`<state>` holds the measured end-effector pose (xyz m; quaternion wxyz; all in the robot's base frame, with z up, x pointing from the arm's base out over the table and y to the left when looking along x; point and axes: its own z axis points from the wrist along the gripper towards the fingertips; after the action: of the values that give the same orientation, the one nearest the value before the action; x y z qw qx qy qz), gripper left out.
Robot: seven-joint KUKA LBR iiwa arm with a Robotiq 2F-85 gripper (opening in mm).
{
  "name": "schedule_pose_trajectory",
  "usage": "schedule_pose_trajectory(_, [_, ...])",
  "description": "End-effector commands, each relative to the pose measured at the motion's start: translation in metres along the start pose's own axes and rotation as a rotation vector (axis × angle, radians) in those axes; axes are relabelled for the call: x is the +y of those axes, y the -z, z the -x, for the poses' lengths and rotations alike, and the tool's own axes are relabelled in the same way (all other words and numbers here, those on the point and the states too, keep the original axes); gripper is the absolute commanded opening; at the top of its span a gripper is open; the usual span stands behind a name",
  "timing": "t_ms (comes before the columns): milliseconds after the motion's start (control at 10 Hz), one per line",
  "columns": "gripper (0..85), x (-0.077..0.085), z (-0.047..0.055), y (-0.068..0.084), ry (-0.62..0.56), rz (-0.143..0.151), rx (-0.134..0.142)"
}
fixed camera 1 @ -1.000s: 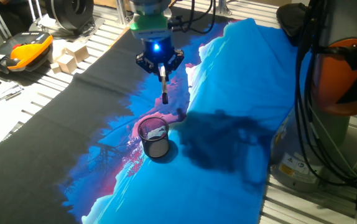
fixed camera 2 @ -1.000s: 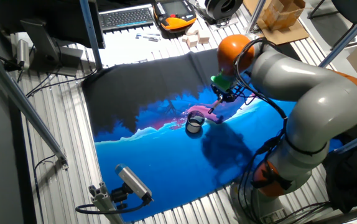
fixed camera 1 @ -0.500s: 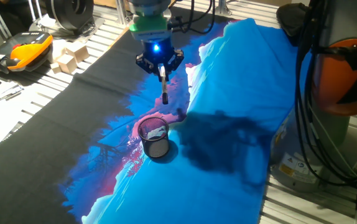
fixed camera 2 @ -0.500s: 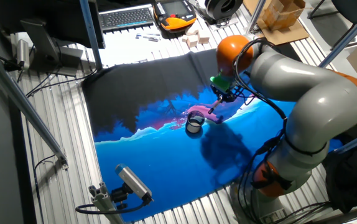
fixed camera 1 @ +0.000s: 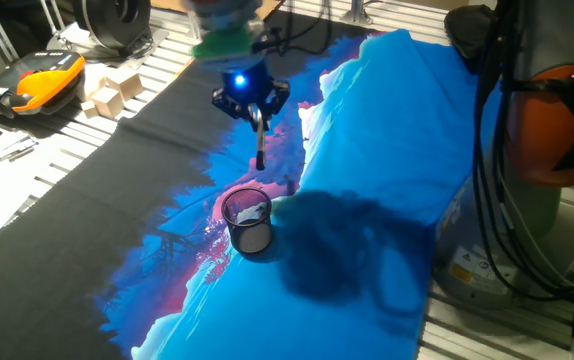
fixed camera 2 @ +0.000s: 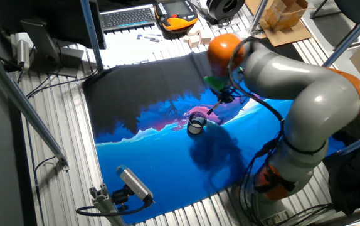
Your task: Put the pen into the pen holder
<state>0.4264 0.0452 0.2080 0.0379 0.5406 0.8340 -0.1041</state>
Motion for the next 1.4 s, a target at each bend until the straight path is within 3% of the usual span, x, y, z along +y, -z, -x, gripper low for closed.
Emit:
schedule_pose_trajectory(0, [0.0,0.002,-0.006,0.005,-0.031,-0.032,-0.023])
schedule_pose_trajectory(100, [0.0,0.002,-0.008,0.007,-0.064,-0.068,-0.048])
schedule_pose_trajectory(300, [0.0,0.003,-0.011,0.007,-0.088,-0.104,-0.076])
schedule_pose_trajectory(1000, [0.0,0.012,-0.035,-0.006,-0.206,-0.232,-0.145])
schedule_pose_trajectory(1300, [0.0,0.015,-0.037,-0.012,-0.236,-0.272,-0.165])
